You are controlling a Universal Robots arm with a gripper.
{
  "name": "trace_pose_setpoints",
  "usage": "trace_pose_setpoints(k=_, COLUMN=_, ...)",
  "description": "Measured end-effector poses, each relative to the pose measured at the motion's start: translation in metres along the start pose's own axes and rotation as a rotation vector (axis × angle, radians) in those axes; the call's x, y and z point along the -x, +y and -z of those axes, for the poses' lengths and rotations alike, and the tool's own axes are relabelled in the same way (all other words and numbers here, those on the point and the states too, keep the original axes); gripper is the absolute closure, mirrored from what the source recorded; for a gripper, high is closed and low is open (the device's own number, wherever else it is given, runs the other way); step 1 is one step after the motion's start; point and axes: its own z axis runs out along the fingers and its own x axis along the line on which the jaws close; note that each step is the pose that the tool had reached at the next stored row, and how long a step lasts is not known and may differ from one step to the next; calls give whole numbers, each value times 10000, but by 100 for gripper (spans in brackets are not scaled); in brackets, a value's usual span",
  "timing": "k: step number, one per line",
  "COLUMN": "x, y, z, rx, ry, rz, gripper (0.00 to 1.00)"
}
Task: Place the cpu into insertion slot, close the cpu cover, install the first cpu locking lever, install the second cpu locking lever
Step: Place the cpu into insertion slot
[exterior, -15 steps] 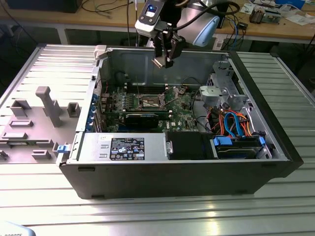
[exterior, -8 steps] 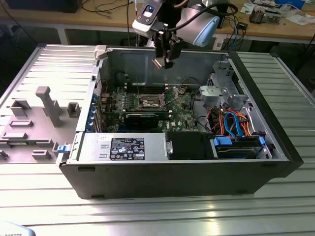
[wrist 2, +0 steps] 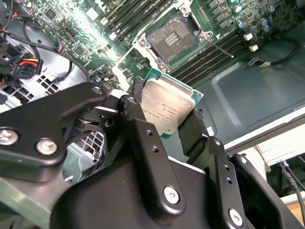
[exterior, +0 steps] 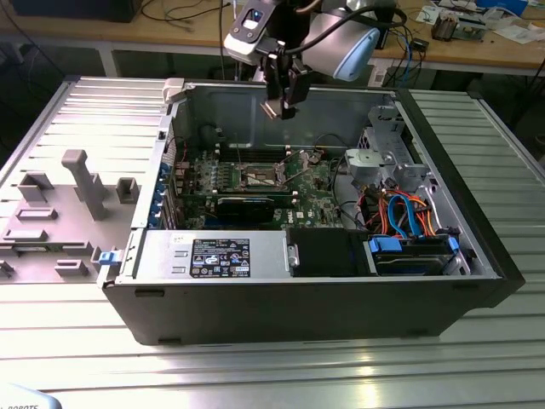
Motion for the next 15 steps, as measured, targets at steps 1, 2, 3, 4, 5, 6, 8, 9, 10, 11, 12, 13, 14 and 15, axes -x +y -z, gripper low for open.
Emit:
trace_pose_setpoints(k=1, x=0, y=-1, z=-1, rx=-16, ry=4, rz=-20, gripper=46)
trace_pose_setpoints(k=2, x=-1, y=-1, z=-4, rx=-43, ry=17, rz=-29, gripper=46)
trace_pose_setpoints(k=3, x=-1, y=-1, z=-6, rx=-90, ry=37, rz=-38, gripper=46)
trace_pose_setpoints(k=4, x=0, y=-2, z=-9, rx=-226, ry=90, rz=-57, gripper=46)
trace_pose_setpoints(k=5, x=0, y=-2, z=-12, rx=-329, ry=133, rz=-76, gripper=46)
trace_pose_setpoints(k=6, x=0, y=-2, z=-15, rx=-440, ry=178, rz=-96, gripper=46)
trace_pose_setpoints(k=8, x=0, y=-3, z=-15, rx=-509, ry=203, rz=-103, gripper=46)
trace_pose_setpoints(k=9, x=0, y=-3, z=-15, rx=-509, ry=203, rz=-104, gripper=46)
trace_pose_setpoints(k=10, x=0, y=-3, z=-15, rx=-509, ry=203, rz=-105, gripper=46)
trace_pose_setpoints(k=11, x=0, y=-3, z=-15, rx=-509, ry=204, rz=-104, gripper=46)
trace_pose_setpoints(k=12, x=0, y=-3, z=-15, rx=-509, ry=204, rz=-104, gripper=46)
trace_pose_setpoints(k=13, x=0, y=-2, z=-16, rx=-508, ry=204, rz=-104, gripper=46)
trace_pose_setpoints(k=14, x=0, y=-2, z=-15, rx=-509, ry=203, rz=-104, gripper=46)
trace_pose_setpoints(k=15, x=0, y=-2, z=-15, rx=-509, ry=204, rz=-104, gripper=46)
